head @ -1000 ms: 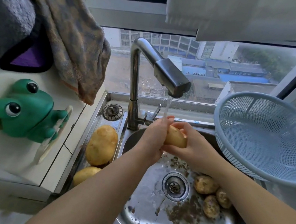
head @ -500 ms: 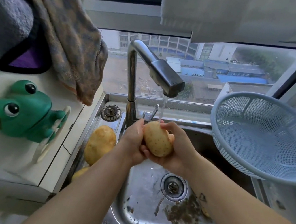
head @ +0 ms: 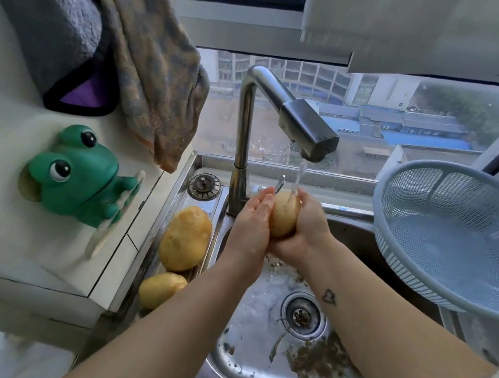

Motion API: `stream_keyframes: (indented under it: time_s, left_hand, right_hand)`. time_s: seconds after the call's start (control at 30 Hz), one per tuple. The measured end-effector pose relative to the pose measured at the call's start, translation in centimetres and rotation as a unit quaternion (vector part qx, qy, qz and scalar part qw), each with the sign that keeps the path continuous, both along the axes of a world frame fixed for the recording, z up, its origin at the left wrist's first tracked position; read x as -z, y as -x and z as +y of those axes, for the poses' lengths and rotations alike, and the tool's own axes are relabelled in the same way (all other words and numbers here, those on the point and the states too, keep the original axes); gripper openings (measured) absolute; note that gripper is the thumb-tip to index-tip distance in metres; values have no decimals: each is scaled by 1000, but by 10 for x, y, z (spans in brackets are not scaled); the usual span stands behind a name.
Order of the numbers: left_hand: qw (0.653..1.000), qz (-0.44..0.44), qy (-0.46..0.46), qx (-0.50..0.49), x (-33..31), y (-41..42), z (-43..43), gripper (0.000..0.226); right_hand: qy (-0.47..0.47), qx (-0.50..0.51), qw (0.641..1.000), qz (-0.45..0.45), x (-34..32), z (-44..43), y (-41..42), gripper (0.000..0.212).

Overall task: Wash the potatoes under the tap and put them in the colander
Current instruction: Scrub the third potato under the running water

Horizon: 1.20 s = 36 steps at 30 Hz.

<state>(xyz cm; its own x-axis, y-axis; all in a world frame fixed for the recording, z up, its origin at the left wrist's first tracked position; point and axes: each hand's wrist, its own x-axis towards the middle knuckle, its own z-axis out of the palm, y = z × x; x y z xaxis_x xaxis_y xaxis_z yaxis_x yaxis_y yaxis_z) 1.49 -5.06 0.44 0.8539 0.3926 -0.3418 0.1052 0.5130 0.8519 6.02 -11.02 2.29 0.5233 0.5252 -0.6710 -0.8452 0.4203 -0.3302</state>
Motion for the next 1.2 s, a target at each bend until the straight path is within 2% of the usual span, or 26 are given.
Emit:
stream_keyframes:
  time_s: [0.13, 0.27, 0.43, 0.53, 0.67, 0.83, 0.93, 1.0, 1.07, 1.13, 1.2]
  left_hand:
    - [999, 20, 46, -10, -8, -8, -8, 22]
    - [991, 48, 124, -17, -11, -19, -14, 17]
    - [991, 95, 84, 54, -11, -27, -31, 20]
    - [983, 141, 82, 87, -16, -38, -26, 25]
    - [970, 182, 126, 104, -25, -43, -5, 25]
    - [965, 151, 177, 122, -16, -22, 9, 38]
    - [967, 145, 190, 86, -1, -3, 6, 34]
    - [969, 132, 206, 39, 5, 5, 3, 35]
    - [972, 91, 214, -32, 8, 10, 0, 28]
    - [978, 29, 174, -112, 6, 14, -1, 24]
    - [981, -18, 125, -147, 5, 19, -2, 26]
  right_hand:
    - [13, 55, 998, 7, -4, -6, -2, 53]
    - [18, 56, 997, -41, -11, -18, -3, 55]
    - [56, 77, 994, -58, -8, -38, -5, 51]
    - [26, 88, 993, -78, -11, -41, -5, 50]
    - [-3, 66, 990, -121, -17, -43, -3, 46]
    - [63, 2, 985, -160, -15, -37, 7, 39]
    - [83, -33, 981, -170, -10, -34, 16, 24]
    - [76, -57, 981, -168, -7, -28, 23, 22]
    - [56, -60, 985, -155, -5, -22, 27, 27]
    - [35, -53, 988, -141, -10, -17, 28, 35]
    - [26, -43, 989, -138, -15, -15, 28, 38]
